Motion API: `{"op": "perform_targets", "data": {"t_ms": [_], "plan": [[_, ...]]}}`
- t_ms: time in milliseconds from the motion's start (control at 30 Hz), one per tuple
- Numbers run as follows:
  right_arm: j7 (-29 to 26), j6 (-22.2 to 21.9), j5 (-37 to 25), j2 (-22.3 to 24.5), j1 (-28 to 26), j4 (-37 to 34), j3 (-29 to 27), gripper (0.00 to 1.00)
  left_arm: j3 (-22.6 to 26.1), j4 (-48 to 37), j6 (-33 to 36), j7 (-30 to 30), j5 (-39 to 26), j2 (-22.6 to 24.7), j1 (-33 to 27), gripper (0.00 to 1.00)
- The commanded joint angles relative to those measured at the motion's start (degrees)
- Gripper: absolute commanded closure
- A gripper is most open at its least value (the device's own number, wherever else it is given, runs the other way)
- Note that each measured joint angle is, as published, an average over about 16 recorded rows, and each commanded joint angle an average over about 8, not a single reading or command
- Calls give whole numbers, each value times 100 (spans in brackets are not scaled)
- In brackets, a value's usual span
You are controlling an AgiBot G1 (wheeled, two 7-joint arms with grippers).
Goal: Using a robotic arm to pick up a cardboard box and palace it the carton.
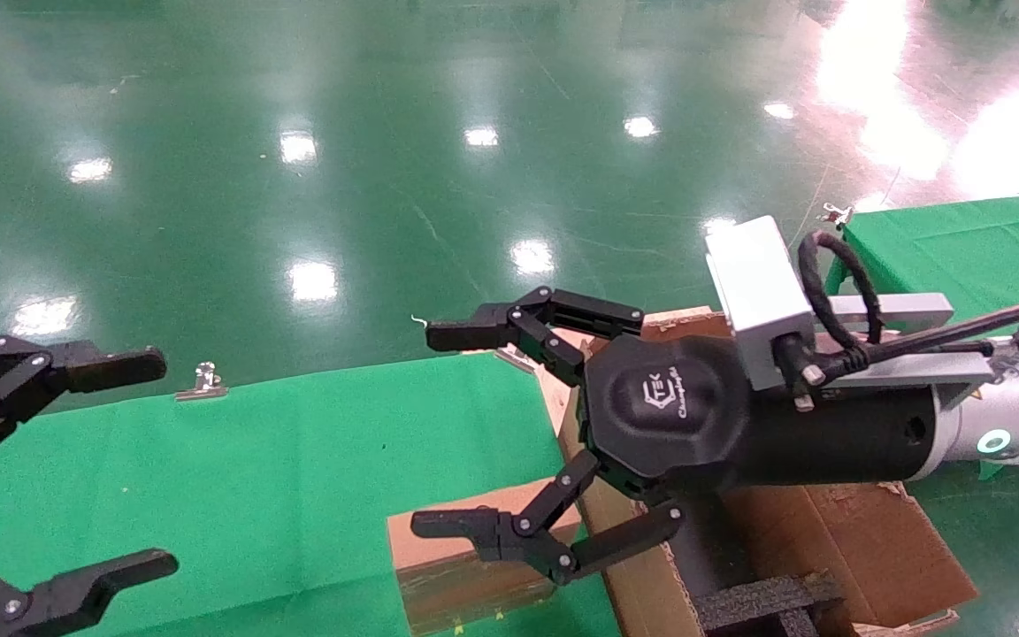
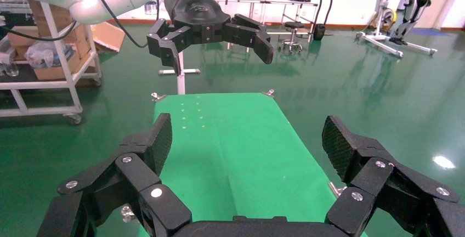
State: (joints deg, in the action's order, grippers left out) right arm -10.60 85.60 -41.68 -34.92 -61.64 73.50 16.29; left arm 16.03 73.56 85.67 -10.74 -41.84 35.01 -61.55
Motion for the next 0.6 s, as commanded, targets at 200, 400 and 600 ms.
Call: {"op": "perform_targets", "data": {"t_ms": [200,400,600], "plan": [[0,0,0,0,0,0,0,0,0,0,0,0,0,0,0,0],[0,0,0,0,0,0,0,0,0,0,0,0,0,0,0,0],[0,0,0,0,0,0,0,0,0,0,0,0,0,0,0,56]]}}
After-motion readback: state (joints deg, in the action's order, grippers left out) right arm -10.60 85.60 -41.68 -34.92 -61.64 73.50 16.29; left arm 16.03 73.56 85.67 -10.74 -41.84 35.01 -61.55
